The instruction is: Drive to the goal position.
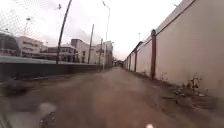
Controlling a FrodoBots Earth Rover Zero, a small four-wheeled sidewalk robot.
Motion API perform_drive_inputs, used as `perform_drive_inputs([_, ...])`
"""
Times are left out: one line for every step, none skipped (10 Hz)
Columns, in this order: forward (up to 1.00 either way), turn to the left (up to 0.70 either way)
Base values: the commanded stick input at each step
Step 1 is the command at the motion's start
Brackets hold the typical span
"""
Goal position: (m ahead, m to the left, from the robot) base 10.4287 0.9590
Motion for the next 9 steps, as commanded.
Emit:
perform_drive_inputs([0.70, -0.28])
perform_drive_inputs([0.70, -0.33])
perform_drive_inputs([0.70, -0.29])
perform_drive_inputs([0.70, -0.25])
perform_drive_inputs([0.70, -0.21])
perform_drive_inputs([0.70, -0.17])
perform_drive_inputs([0.70, -0.12])
perform_drive_inputs([0.70, -0.08])
perform_drive_inputs([0.70, -0.04])
